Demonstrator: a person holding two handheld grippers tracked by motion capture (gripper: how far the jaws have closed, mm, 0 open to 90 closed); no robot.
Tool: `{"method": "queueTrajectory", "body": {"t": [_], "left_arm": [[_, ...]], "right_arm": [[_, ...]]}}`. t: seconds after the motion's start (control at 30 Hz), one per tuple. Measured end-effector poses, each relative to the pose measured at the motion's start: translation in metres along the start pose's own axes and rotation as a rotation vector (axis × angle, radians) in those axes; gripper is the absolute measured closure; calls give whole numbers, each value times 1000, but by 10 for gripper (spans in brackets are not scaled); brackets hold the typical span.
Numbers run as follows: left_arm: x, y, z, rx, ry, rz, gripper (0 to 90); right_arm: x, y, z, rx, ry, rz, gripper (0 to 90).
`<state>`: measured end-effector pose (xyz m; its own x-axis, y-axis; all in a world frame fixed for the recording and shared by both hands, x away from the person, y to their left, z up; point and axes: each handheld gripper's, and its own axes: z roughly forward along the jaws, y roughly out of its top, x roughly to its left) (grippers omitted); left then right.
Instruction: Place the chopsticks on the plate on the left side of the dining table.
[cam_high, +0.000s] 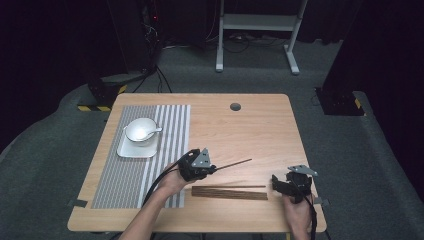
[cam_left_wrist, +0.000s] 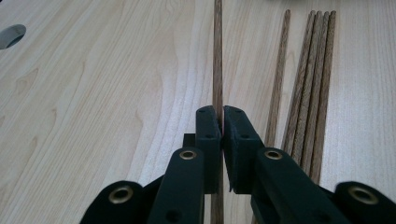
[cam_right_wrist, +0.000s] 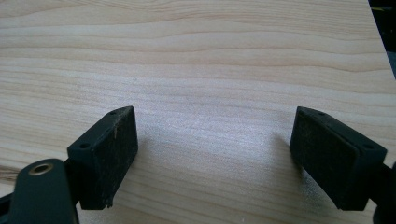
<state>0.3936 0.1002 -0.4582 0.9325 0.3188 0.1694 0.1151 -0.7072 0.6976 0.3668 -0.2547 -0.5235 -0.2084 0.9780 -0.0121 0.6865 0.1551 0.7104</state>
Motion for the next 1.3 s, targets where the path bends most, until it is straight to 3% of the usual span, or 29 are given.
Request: {"method": "queueTrajectory", "body": {"t": [0.53,1.3], "left_arm": [[4,-3,-11,-24,21,-22,848],[7,-10,-23,-13,32,-30,848]], "right_arm": [[0,0,0,0,0,0,147],[0,0,0,0,0,-1,148]]}}
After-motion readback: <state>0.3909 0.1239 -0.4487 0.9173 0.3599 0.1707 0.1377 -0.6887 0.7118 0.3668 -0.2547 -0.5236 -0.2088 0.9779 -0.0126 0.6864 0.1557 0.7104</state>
